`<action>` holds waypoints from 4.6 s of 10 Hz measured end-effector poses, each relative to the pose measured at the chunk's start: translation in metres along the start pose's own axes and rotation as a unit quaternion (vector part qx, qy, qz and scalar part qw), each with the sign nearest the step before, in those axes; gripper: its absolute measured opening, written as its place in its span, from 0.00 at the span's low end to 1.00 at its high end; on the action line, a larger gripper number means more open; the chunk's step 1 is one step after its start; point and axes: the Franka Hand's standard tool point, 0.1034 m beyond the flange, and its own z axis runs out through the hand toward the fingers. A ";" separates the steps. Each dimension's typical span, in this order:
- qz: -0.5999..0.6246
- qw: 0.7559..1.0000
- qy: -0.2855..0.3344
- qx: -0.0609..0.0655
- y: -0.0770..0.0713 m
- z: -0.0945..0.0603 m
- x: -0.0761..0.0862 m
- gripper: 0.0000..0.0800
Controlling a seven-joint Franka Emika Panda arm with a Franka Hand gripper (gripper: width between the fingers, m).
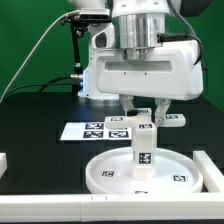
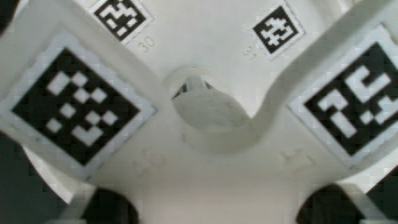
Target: Assemble round table
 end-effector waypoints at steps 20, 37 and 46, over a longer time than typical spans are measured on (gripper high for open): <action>-0.491 0.871 -0.002 0.001 -0.004 -0.022 -0.009 0.81; -0.482 0.875 -0.044 -0.023 -0.001 0.000 -0.002 0.81; -0.383 0.922 -0.041 -0.032 0.001 0.006 -0.003 0.56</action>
Offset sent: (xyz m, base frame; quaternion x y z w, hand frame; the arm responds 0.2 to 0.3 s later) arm 0.0000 0.0000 0.0000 0.0000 0.0000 0.0650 0.9979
